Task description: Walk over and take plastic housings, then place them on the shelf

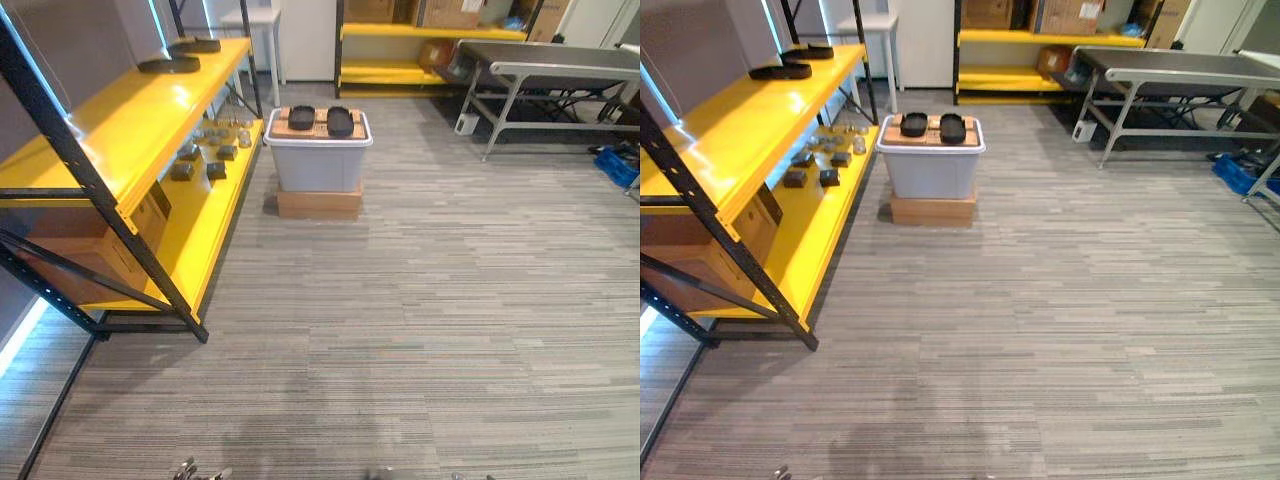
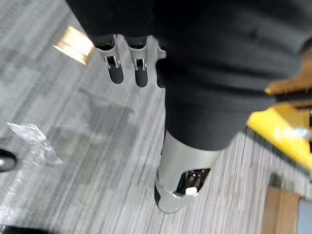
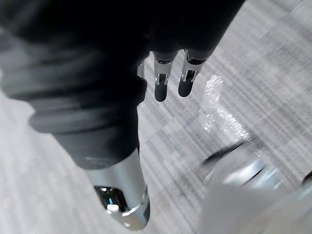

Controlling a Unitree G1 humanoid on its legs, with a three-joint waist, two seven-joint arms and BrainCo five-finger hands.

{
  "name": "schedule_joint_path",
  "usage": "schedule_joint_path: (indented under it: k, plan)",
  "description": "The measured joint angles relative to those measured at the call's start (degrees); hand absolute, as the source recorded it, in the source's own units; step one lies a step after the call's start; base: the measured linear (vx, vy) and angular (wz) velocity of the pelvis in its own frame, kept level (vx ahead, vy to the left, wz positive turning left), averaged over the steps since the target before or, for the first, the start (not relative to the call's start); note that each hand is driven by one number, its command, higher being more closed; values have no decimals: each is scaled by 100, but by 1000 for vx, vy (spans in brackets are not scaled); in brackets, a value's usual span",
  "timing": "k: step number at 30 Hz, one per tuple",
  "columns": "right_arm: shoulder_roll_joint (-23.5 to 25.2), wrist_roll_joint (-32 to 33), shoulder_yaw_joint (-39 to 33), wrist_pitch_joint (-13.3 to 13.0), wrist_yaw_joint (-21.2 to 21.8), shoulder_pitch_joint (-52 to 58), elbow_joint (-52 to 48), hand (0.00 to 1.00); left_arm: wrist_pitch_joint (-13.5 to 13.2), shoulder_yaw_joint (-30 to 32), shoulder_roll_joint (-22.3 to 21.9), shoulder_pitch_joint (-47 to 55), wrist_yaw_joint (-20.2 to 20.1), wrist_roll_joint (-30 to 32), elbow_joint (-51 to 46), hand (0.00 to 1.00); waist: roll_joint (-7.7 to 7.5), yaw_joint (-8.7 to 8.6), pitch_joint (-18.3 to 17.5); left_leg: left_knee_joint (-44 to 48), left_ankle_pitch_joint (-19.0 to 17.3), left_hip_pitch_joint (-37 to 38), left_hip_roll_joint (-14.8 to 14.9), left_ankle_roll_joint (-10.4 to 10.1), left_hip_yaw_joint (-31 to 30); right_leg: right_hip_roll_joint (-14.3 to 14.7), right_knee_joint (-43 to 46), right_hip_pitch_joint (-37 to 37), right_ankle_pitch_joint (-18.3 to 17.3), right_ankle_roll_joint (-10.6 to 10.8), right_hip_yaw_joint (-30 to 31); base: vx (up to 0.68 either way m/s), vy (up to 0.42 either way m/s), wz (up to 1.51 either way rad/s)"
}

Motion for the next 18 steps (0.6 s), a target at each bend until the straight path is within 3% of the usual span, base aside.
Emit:
schedule_joint_path:
  k: [1,3,4,5,6,7,9,10,12,13,14,15,16,17,18]
  plan:
    - [57,-2,-176,10,0,59,19,0,-7,186,-35,-18,-11,73,10,0,45,-5,-41,132,-5,24,128,-61,-52,107,115,24,14,-218,-56,696,-262,28]
    - [212,-3,-444,7,-3,52,-85,0,24,624,-135,-3,-2,147,-17,0,-5,95,-43,821,198,-151,175,-424,26,187,206,179,-135,-340,-78,647,-234,-15]
    - [246,-4,-581,11,1,86,-228,0,52,1008,-369,36,-7,144,-95,0,53,97,3,2076,434,-508,211,-779,128,236,98,573,-205,-444,-218,676,-199,-6]
    - [266,-7,-604,13,4,137,-311,0,57,1298,-579,140,-20,142,-198,0,113,111,35,3755,1017,-1021,373,-1168,157,308,-221,1171,-288,-567,-286,653,-158,-2]
    - [305,-15,-600,19,5,171,-391,0,61,1391,-644,205,-51,139,-266,0,124,145,30,4579,1136,-1340,477,-1195,224,379,-375,1452,-357,-667,-246,611,-101,-26]
    - [414,-40,-596,20,-1,161,-530,0,61,1532,-715,303,-112,135,-377,0,162,291,22,5823,1118,-1890,712,-1159,418,524,-666,1954,-500,-722,-12,586,-47,-63]
    - [540,-91,-595,36,-3,65,-683,0,90,1575,-739,453,-112,131,-415,0,134,572,35,6541,916,-2663,966,-824,685,602,-1065,2503,-702,-706,394,568,4,-87]
    - [562,-95,-599,89,-4,-51,-677,0,116,1576,-784,614,-123,106,-408,0,142,719,46,6357,686,-3149,1013,-589,800,585,-1217,2769,-830,-681,667,639,127,-94]
    - [559,-139,-648,130,-1,-202,-666,0,171,1567,-870,840,-165,86,-346,0,49,887,99,5254,417,-3608,801,-538,832,323,-1230,3089,-1116,-548,977,624,185,-89]
    - [513,-217,-746,133,0,-238,-665,0,214,1547,-942,1005,-210,83,-320,0,-9,959,101,3947,456,-3714,563,-547,815,60,-1251,3259,-1400,-427,1115,526,215,-60]
    - [430,-221,-865,128,-2,-264,-635,0,219,1487,-971,1150,-224,83,-258,0,38,970,72,2475,601,-3734,418,-606,703,-86,-1310,3516,-1640,-316,1174,544,235,-43]
    - [404,-222,-951,127,-7,-279,-564,0,222,1456,-937,1183,-226,82,-193,0,13,991,47,2357,1112,-3766,390,-519,733,-165,-1335,3639,-1788,-332,1211,606,240,-18]
    - [386,-223,-969,126,-39,-260,-357,0,225,1349,-854,1195,-206,84,-40,0,-89,1014,-104,2577,1004,-3796,175,-64,844,-344,-1204,3689,-1821,-355,1265,682,237,26]
    - [377,-222,-954,126,-32,-328,-209,0,224,1302,-809,1065,-215,109,60,0,-140,894,-153,2562,864,-3772,-22,163,733,-402,-591,3445,-1682,-318,1262,701,234,41]
    - [391,-223,-955,129,-19,-331,-155,0,225,1300,-807,1020,-217,121,72,0,-194,870,-196,2471,826,-3691,-127,216,715,-439,-168,3278,-1633,-232,1298,721,226,58]
